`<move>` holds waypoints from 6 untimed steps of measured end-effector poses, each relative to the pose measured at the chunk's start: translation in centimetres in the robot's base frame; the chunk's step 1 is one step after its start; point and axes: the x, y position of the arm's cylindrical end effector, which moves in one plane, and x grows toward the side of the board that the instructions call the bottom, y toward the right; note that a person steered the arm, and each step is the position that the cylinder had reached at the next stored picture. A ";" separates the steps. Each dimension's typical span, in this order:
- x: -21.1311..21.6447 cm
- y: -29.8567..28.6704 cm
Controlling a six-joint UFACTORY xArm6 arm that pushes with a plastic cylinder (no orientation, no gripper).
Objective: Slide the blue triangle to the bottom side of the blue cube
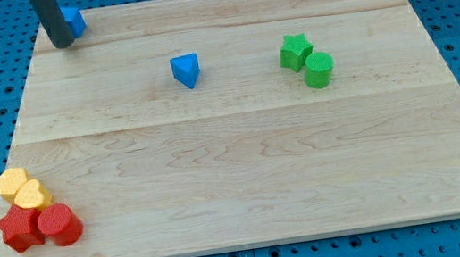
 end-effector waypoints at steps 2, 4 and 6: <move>13.8 9.2; 14.5 20.8; 7.8 16.6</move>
